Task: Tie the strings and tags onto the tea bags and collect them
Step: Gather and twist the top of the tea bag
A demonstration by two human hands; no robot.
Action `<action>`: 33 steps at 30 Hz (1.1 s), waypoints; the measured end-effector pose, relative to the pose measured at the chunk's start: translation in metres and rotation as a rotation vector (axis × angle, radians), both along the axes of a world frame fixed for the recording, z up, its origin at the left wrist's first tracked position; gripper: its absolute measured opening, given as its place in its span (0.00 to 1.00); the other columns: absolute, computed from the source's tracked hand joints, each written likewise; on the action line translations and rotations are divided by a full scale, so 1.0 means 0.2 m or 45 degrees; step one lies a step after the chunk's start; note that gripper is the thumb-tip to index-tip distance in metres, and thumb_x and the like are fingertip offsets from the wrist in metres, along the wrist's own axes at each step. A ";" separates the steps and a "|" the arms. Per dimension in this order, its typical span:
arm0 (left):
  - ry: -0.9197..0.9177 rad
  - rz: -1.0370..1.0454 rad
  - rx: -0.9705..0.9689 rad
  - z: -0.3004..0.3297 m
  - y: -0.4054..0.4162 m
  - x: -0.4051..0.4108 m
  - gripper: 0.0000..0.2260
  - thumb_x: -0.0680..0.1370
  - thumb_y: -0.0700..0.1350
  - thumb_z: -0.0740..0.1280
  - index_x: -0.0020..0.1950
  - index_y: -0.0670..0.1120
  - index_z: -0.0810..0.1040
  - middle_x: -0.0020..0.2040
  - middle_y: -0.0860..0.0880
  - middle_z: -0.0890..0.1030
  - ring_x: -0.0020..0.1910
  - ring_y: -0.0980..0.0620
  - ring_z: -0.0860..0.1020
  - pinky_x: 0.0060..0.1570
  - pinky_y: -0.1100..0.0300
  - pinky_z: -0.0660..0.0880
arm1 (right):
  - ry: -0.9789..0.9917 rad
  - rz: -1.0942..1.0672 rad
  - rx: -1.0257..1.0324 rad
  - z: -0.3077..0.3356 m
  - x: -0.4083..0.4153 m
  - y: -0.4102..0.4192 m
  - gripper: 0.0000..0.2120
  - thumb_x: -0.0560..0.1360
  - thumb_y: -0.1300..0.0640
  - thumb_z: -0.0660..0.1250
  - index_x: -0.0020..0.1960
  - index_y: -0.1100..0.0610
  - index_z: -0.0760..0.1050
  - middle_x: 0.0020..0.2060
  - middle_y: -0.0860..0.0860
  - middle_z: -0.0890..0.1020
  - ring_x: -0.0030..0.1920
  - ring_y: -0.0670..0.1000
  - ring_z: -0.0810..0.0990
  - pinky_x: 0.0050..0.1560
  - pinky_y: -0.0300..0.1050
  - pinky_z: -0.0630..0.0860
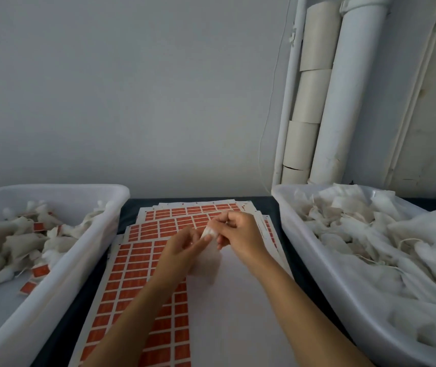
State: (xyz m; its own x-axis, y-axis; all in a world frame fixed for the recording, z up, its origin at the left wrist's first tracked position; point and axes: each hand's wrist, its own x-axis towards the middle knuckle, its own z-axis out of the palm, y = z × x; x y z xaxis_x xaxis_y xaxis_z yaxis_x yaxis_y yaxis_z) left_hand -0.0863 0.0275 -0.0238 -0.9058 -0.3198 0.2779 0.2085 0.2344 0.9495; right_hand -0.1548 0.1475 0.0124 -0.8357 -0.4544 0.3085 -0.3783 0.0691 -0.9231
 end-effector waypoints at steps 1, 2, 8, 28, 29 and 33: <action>0.008 0.017 -0.005 0.00 -0.01 0.01 0.14 0.71 0.54 0.66 0.42 0.43 0.72 0.38 0.45 0.79 0.34 0.50 0.77 0.30 0.68 0.73 | -0.018 0.005 -0.015 -0.03 0.01 -0.02 0.02 0.74 0.60 0.67 0.45 0.59 0.78 0.34 0.51 0.81 0.29 0.44 0.80 0.34 0.39 0.79; 0.015 0.030 0.004 0.01 -0.02 0.01 0.14 0.70 0.53 0.66 0.45 0.43 0.72 0.38 0.46 0.81 0.34 0.51 0.78 0.31 0.68 0.73 | -0.026 -0.001 -0.034 -0.05 0.02 -0.04 0.02 0.75 0.60 0.67 0.45 0.58 0.78 0.35 0.51 0.82 0.31 0.44 0.81 0.35 0.39 0.80; 0.094 0.072 0.122 -0.02 0.01 0.02 0.17 0.71 0.57 0.61 0.52 0.48 0.75 0.46 0.53 0.80 0.43 0.55 0.80 0.38 0.66 0.76 | 0.058 -0.026 -0.196 -0.13 0.07 -0.08 0.04 0.73 0.57 0.69 0.40 0.49 0.78 0.35 0.42 0.83 0.39 0.42 0.82 0.37 0.30 0.76; 0.030 0.250 0.173 -0.07 -0.09 0.03 0.05 0.81 0.50 0.56 0.50 0.53 0.71 0.51 0.59 0.73 0.49 0.55 0.74 0.37 0.69 0.71 | 0.028 0.094 -0.032 -0.21 0.06 -0.07 0.07 0.73 0.46 0.64 0.49 0.47 0.76 0.43 0.43 0.81 0.42 0.45 0.80 0.39 0.30 0.76; 0.026 0.268 0.164 -0.07 -0.09 0.03 0.05 0.81 0.50 0.56 0.50 0.54 0.71 0.51 0.60 0.73 0.49 0.55 0.74 0.37 0.69 0.71 | 0.029 0.060 -0.042 -0.21 0.05 -0.07 0.05 0.74 0.48 0.64 0.47 0.49 0.76 0.40 0.46 0.81 0.37 0.46 0.79 0.37 0.31 0.76; -0.005 0.267 0.104 -0.08 -0.09 0.04 0.05 0.80 0.52 0.57 0.50 0.54 0.70 0.50 0.60 0.73 0.48 0.57 0.74 0.35 0.71 0.70 | 0.038 0.023 -0.123 -0.22 0.03 -0.04 0.05 0.76 0.54 0.64 0.45 0.53 0.77 0.33 0.50 0.80 0.30 0.46 0.76 0.36 0.35 0.76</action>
